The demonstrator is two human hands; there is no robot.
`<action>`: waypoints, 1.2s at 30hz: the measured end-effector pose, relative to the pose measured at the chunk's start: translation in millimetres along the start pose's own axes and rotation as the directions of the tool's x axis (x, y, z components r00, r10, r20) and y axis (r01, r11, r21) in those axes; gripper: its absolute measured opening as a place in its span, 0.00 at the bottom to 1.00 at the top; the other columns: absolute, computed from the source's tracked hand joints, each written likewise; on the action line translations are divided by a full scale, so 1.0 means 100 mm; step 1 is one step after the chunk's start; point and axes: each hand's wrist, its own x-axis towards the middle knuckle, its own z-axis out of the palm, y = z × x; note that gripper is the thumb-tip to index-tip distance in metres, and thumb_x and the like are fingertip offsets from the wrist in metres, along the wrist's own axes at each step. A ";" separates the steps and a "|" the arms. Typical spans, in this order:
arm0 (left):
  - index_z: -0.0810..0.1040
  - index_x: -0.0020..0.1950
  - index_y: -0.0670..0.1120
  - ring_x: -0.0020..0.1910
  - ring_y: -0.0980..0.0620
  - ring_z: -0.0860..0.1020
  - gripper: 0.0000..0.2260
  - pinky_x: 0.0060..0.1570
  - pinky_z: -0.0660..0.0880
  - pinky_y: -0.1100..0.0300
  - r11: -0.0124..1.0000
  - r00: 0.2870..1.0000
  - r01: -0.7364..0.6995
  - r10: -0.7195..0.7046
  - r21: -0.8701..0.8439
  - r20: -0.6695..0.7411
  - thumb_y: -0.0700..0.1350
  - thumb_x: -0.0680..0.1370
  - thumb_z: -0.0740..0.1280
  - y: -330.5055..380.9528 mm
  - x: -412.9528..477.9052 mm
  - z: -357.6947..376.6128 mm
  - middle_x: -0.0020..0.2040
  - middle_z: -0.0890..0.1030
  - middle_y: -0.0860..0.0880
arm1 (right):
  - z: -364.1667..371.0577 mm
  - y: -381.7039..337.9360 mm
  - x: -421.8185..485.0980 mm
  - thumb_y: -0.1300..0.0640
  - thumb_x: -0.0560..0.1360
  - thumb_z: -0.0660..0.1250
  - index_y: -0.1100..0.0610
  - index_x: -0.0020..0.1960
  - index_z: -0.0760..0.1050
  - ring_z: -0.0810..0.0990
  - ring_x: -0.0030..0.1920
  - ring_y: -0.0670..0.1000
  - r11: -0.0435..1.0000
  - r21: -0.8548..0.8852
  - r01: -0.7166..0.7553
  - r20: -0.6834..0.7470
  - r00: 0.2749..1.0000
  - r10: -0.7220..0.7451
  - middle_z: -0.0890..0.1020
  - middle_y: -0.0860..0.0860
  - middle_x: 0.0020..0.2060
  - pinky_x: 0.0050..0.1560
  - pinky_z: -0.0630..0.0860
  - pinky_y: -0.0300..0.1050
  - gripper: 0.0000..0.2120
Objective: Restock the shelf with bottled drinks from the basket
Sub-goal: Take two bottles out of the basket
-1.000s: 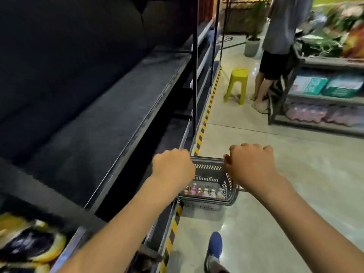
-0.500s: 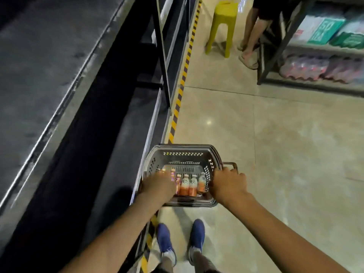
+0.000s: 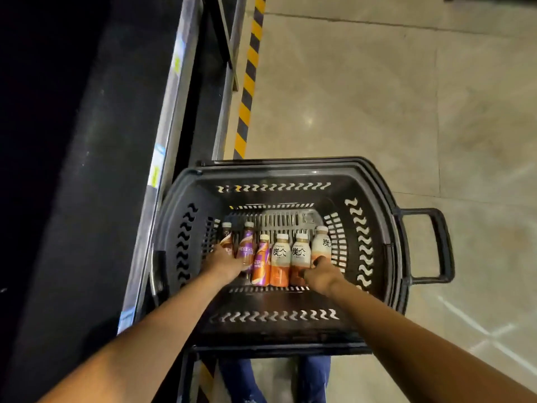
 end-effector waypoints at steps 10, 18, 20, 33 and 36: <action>0.66 0.71 0.39 0.63 0.37 0.75 0.33 0.62 0.72 0.48 0.976 0.982 0.131 -0.152 -0.175 -0.115 0.54 0.73 0.73 -0.47 1.90 0.88 0.66 0.75 0.38 | 0.95 0.28 1.81 0.44 0.71 0.72 0.59 0.73 0.64 0.79 0.54 0.57 0.921 0.343 -0.185 -0.147 0.958 0.248 0.79 0.57 0.59 0.61 0.76 0.51 0.37; 0.72 0.65 0.41 0.57 0.38 0.78 0.34 0.56 0.76 0.49 0.985 0.967 0.134 -0.154 -0.106 -0.204 0.65 0.71 0.69 -0.44 2.23 0.99 0.61 0.79 0.40 | 1.04 0.27 2.25 0.30 0.69 0.65 0.53 0.76 0.60 0.72 0.68 0.63 0.921 0.367 -0.129 -0.201 0.956 0.214 0.73 0.59 0.70 0.71 0.65 0.65 0.44; 0.73 0.65 0.41 0.59 0.38 0.78 0.32 0.55 0.75 0.51 0.984 0.971 0.124 -0.148 -0.131 -0.189 0.64 0.72 0.69 -0.45 2.34 1.01 0.62 0.79 0.40 | 1.05 0.29 2.35 0.36 0.71 0.69 0.55 0.76 0.59 0.72 0.68 0.63 0.922 0.383 -0.063 -0.233 0.959 0.163 0.73 0.59 0.69 0.70 0.66 0.64 0.41; 0.71 0.66 0.46 0.55 0.41 0.79 0.35 0.54 0.75 0.52 0.971 0.989 0.045 -0.077 -0.234 -0.128 0.63 0.67 0.75 -0.42 1.78 0.84 0.59 0.79 0.44 | 0.87 0.33 1.90 0.24 0.58 0.72 0.56 0.56 0.77 0.81 0.50 0.54 0.873 0.487 -0.001 -0.191 0.976 0.108 0.83 0.52 0.50 0.58 0.77 0.52 0.42; 0.71 0.54 0.49 0.46 0.50 0.78 0.20 0.52 0.73 0.57 0.918 1.000 -0.010 0.010 -0.397 -0.001 0.54 0.71 0.76 -0.24 1.11 0.70 0.51 0.79 0.51 | 0.64 0.29 1.34 0.22 0.49 0.73 0.54 0.61 0.78 0.82 0.54 0.56 0.878 0.479 0.013 -0.131 0.990 0.057 0.84 0.52 0.54 0.60 0.78 0.58 0.50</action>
